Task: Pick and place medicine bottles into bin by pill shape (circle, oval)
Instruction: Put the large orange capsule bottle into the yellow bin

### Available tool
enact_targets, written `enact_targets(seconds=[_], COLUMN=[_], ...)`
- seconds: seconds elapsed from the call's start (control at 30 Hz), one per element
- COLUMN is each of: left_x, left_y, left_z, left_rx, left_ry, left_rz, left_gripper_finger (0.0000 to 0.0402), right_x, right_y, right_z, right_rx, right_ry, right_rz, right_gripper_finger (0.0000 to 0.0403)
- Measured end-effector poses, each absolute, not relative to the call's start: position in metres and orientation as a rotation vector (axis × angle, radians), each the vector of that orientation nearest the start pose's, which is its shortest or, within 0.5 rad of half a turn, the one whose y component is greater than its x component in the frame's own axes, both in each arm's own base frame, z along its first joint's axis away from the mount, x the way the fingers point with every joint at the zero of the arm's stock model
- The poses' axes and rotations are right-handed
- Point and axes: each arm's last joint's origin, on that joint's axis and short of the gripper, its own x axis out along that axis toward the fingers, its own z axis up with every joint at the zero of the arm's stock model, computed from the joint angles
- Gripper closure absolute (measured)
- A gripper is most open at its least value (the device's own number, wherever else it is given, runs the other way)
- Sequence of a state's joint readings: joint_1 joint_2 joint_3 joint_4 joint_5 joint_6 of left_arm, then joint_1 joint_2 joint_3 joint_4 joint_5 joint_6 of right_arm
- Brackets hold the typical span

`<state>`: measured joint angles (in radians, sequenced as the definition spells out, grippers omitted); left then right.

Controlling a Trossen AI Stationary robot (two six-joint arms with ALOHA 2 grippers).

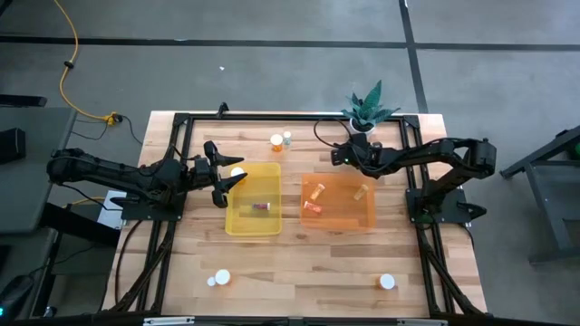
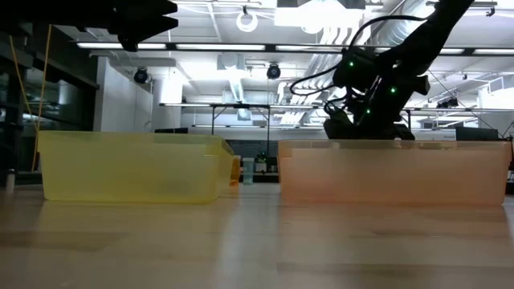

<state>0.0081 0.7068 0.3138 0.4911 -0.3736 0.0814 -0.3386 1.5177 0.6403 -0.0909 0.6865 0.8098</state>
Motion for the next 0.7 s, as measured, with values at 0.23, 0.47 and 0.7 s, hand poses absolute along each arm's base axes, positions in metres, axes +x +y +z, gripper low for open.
enact_targets(seconds=[0.23, 0.47, 0.7], left_x=[0.163, 0.163, 0.163], left_y=[0.012, 0.012, 0.012], left_z=[0.246, 0.246, 0.246], left_rx=[0.063, 0.06, 0.06], left_ry=[-0.081, -0.082, -0.082], left_rz=[0.385, 0.385, 0.384], left_gripper_finger=[0.0193, 0.0193, 0.0193], right_x=[0.25, 0.263, 0.266], right_y=[-0.087, -0.05, -0.033], right_z=[0.169, 0.215, 0.227], right_rx=[0.434, 0.35, 0.317], right_ry=[0.44, 0.235, 0.167], right_rz=[-1.109, -0.793, -0.698], right_gripper_finger=[0.0214, 0.0201, 0.02])
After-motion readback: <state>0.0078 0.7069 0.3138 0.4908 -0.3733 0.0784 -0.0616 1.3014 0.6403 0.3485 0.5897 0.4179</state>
